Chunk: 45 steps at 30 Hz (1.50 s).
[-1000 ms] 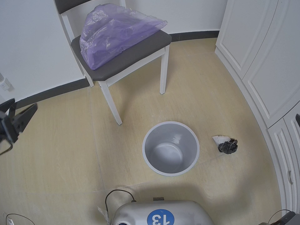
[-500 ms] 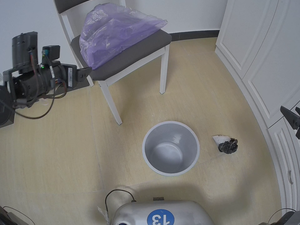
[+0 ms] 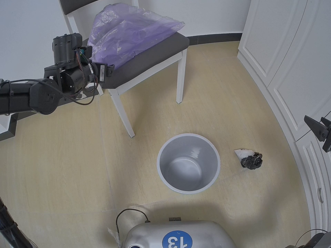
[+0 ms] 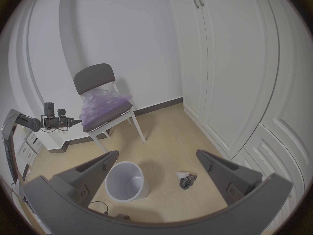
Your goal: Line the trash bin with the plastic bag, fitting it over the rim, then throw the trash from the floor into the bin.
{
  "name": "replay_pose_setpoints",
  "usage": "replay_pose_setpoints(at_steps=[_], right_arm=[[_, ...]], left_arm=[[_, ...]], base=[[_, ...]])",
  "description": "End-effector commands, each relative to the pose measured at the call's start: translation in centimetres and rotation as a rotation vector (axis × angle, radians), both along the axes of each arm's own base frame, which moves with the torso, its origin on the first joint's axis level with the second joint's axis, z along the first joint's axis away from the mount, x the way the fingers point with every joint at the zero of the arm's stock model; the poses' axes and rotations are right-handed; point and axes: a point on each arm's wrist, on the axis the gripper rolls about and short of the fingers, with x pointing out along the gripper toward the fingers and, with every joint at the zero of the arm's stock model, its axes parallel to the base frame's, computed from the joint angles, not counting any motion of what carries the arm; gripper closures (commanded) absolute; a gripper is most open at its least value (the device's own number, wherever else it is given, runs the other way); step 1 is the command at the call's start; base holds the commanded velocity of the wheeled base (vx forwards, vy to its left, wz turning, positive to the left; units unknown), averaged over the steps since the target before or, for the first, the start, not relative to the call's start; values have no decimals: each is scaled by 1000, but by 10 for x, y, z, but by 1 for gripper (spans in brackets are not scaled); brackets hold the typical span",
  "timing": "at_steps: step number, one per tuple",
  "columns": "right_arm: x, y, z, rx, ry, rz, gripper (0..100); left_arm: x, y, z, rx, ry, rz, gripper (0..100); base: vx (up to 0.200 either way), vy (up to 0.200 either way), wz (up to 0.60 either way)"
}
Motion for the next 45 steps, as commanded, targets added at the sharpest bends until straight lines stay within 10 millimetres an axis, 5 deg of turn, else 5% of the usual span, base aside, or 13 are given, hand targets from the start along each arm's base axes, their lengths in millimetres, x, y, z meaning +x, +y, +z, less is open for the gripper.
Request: replay_pose_setpoints(at_steps=[1,25,26,36,45], right_arm=[[-1,0,0,0,-6,4,0],[2,1,5,26,-26,4,0],[2,1,5,26,-25,4,0],[9,2,1,24,1,5,0],[14,12,1,29,-30,62,0]], left_arm=[[11,1,-7,38,9,30,0],[44,8,-14,99,-85,94,0],[44,7,-14,104,-84,94,100],[44,12,-12,104,-88,104,100],[11,-1,27,70,-179,46,100]], base=[[0,0,0],[0,0,0],[0,0,0],[0,0,0],[0,0,0]])
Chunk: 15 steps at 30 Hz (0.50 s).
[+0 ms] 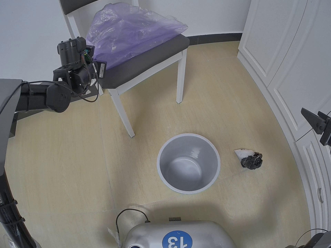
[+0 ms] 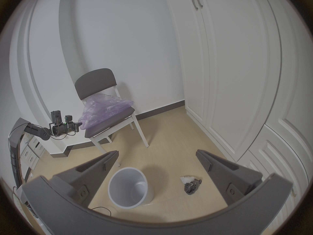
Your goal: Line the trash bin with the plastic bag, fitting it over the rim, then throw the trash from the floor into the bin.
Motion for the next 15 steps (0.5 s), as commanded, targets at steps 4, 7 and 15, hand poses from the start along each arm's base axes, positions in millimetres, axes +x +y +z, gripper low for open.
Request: replay_pose_setpoints(at_steps=[4,7,15], right_arm=[[2,18,-4,-5,17,93,0],[8,27,-8,-12,40,90,0],[12,30,-15,-7,26,91,0]], left_arm=[[-68,-31,68,-39,-134,-161,100],[-109,-49,91,-29,-124,-265,100],[-197,-72,125,80,-60,-481,100]], base=[[0,0,0],[0,0,0],[0,0,0]])
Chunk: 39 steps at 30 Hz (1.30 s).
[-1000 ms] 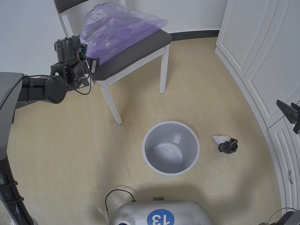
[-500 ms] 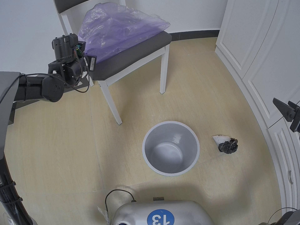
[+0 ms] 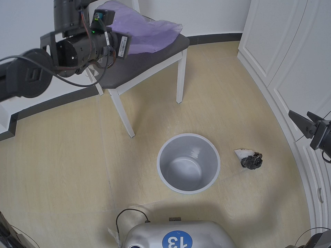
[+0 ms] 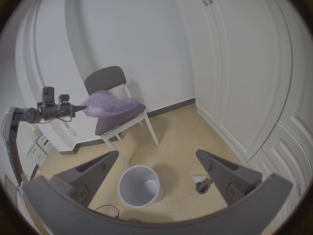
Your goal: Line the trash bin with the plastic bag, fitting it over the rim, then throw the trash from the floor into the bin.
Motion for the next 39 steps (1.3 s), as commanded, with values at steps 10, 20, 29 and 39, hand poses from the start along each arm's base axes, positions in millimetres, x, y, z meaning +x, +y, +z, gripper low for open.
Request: replay_pose_setpoints(at_steps=[10,20,29,39], right_arm=[[3,4,-10,-18,14,7,0],[7,0,-9,2,14,-19,0],[8,0,-11,12,30,-17,0],[14,-3,-16,5,55,-43,0]], left_arm=[[-118,8,59,102,-114,-255,100],[-141,-3,58,101,-107,-373,100],[-161,-6,54,129,-80,-588,100],[-176,-3,57,108,-79,-716,100]], base=[[0,0,0],[0,0,0],[0,0,0],[0,0,0]])
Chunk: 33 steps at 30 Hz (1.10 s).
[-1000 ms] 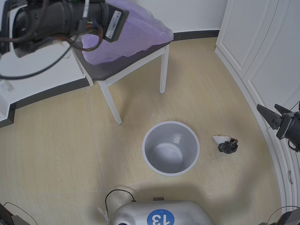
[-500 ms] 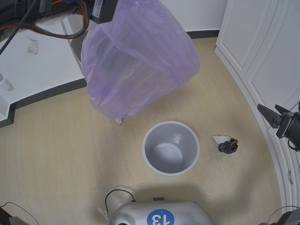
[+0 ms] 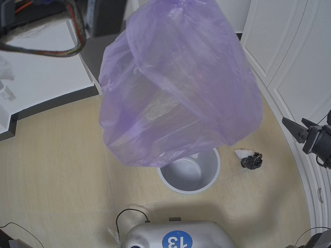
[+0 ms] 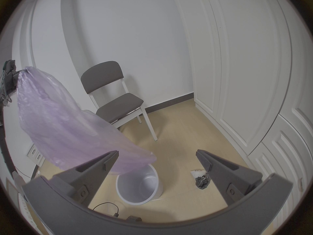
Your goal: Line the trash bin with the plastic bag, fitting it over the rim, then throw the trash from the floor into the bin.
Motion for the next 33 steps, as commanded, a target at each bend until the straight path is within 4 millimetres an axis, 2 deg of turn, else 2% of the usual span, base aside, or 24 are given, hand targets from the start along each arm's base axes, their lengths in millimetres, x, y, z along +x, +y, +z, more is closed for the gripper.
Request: replay_pose_setpoints(at_steps=[1,5,9,14,22,25,28,33], right_arm=[[3,-2,0,0,4,-10,0],[7,-5,3,39,0,-7,0],[1,-5,4,71,4,60,0],[-13,-8,8,74,-2,114,0],[-52,-15,17,75,13,298,0],[-64,-8,12,65,55,431,0],[-68,0,8,53,91,510,0],[-63,6,7,46,106,473,0]], left_arm=[[-7,4,2,-10,4,-42,100],[-13,4,3,-7,8,-100,100],[-15,2,5,-19,1,-110,100],[-13,0,5,-19,1,-102,100],[-11,-4,9,-47,-18,-99,100],[-11,-5,11,-52,-21,-105,100],[-12,-6,12,-56,-21,-110,100],[-15,-7,13,-59,-24,-121,100]], base=[[0,0,0],[0,0,0],[0,0,0],[0,0,0],[0,0,0],[0,0,0],[0,0,0],[0,0,0]])
